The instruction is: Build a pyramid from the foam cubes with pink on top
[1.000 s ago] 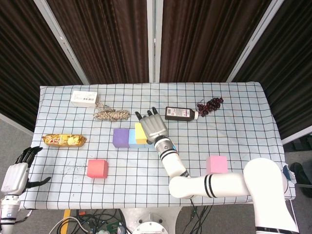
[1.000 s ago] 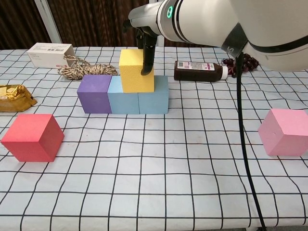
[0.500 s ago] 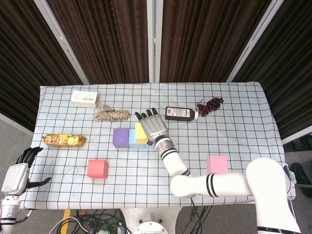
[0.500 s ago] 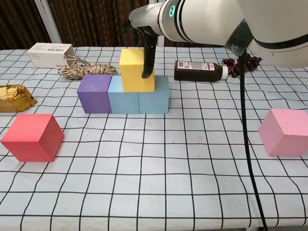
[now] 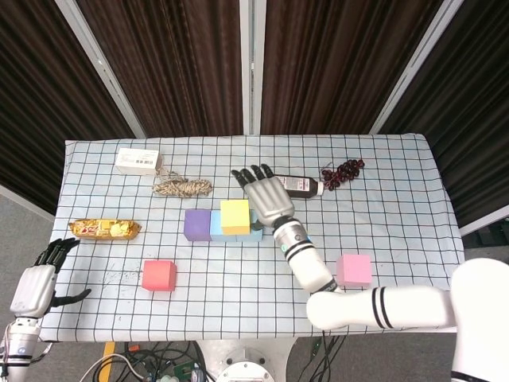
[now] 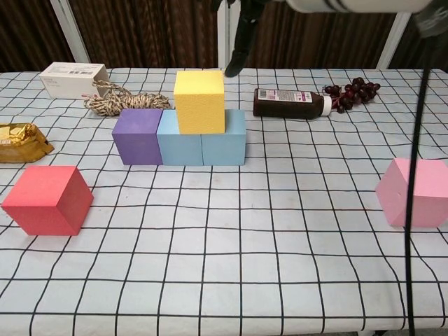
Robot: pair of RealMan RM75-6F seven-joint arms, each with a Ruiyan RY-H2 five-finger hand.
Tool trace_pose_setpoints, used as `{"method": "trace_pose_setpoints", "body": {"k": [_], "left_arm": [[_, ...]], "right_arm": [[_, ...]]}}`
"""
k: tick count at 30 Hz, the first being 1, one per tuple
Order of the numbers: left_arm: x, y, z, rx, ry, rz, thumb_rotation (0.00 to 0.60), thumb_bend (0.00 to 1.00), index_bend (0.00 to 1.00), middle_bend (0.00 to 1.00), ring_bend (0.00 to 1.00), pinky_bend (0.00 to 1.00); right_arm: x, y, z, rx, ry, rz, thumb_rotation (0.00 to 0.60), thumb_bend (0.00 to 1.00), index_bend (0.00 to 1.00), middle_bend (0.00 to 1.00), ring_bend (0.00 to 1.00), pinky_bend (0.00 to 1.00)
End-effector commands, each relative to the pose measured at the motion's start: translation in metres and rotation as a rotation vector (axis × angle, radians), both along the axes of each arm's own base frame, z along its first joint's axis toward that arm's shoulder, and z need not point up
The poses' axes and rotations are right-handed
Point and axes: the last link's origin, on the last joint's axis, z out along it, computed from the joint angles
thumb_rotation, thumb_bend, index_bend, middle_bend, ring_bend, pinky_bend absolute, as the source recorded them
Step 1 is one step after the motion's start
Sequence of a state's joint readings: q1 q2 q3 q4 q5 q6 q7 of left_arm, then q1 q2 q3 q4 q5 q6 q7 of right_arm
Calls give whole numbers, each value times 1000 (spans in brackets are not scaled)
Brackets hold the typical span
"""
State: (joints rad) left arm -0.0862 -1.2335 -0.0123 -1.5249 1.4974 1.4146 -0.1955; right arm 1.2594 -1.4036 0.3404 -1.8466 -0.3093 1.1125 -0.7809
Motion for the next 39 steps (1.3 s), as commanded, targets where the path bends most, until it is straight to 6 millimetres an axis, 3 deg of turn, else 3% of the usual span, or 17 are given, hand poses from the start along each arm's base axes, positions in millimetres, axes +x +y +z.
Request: {"method": "trace_pose_setpoints", "body": {"k": [1,9,16,25,39], "left_arm": [[10,4,-4,-19,-6,-26,600,58,128,104,48,161],[47,8,-28,-135,-9,-131,600,58,127,104,48,161],[69,20,-62,-217,-36,-159,600,58,127,104,48,161],[78,36,-90,-259,-66,-163,600,61,128,133,48,161],[71,40,-103,-234,-36,-139,600,113,165,308,60,162]], "right_arm": [[-26,2,36,-61,-55,-30,600,10,0,86,0,7],[-91,2,92,-156,-137,-128,600,10,0,87,0,7],[-138,8,121,-186,-176,-178,600,10,0,87,0,7],[-184,19,131,-191,-192,-228,600,9,0,87,0,7],[-211,20,127,-173,-236,-273,600,10,0,90,0,5]]}}
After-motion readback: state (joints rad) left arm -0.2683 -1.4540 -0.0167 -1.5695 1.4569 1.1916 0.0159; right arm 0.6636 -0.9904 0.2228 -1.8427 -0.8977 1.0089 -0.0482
